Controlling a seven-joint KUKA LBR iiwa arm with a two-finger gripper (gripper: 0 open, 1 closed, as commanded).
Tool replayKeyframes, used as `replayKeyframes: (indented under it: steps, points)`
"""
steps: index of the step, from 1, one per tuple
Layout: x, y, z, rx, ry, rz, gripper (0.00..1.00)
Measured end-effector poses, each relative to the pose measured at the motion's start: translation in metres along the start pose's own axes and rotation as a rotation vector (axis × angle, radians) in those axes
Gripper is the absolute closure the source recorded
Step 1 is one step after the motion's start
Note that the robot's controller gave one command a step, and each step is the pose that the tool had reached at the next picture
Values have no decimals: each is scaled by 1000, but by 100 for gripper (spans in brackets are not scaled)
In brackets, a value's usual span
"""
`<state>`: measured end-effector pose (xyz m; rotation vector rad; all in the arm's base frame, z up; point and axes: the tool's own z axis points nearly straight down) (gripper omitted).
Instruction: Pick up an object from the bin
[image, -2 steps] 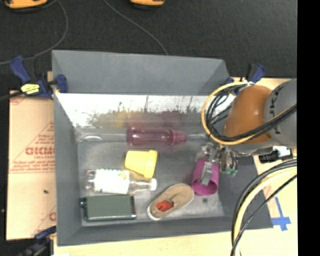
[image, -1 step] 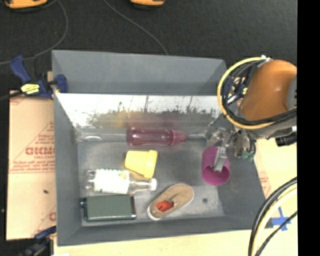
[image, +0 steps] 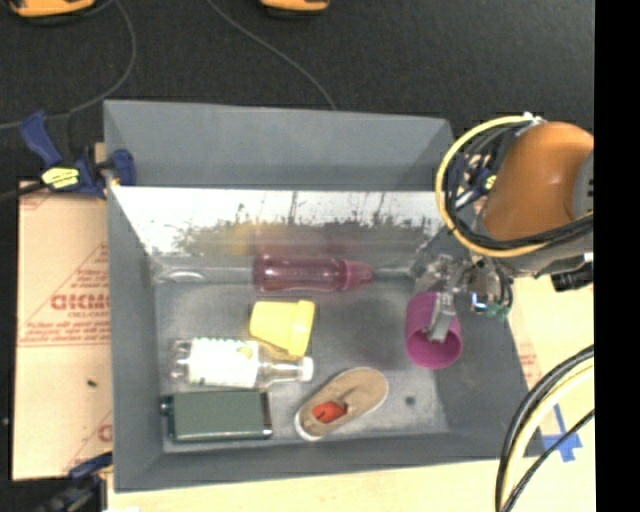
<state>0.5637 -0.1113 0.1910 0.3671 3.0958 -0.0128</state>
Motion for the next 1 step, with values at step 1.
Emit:
replayKeyframes:
  steps: [1]
  points:
    - [2,-7,-41,-2,7,-8,100]
